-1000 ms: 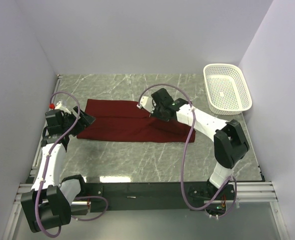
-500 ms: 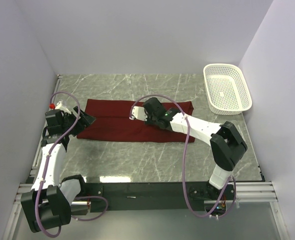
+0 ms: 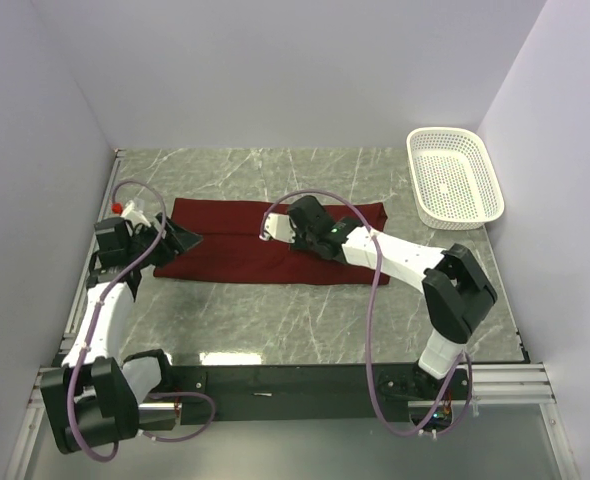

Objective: Fold and stack the t-shirts
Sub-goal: Fold the tshirt

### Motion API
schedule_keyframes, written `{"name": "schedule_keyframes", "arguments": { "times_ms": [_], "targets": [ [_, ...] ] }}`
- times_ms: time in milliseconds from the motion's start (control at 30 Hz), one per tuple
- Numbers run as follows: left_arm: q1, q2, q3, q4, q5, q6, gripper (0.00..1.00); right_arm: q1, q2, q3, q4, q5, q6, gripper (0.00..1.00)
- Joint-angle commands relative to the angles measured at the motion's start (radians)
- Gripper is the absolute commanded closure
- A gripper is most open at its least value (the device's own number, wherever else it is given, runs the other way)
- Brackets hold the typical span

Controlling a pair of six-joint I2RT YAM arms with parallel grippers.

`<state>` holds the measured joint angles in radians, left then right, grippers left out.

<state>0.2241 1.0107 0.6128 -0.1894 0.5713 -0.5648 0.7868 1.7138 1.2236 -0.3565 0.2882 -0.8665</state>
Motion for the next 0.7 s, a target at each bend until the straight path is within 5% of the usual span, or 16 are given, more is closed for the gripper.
{"name": "schedule_keyframes", "arguments": {
  "times_ms": [0,233,667],
  "targets": [
    [-0.041,0.067,0.002,0.149,0.224,-0.004,0.21,-0.003,-0.104,-0.001,-0.001,-0.084,0.04,1.0],
    [-0.293,0.236,0.145,0.142,0.182,0.042,0.23,-0.004,-0.197,-0.098,-0.007,-0.205,0.023,1.0],
    [-0.548,0.601,0.334,0.364,0.234,0.103,0.26,-0.023,-0.207,-0.108,-0.03,-0.34,0.053,1.0]
  ]
}}
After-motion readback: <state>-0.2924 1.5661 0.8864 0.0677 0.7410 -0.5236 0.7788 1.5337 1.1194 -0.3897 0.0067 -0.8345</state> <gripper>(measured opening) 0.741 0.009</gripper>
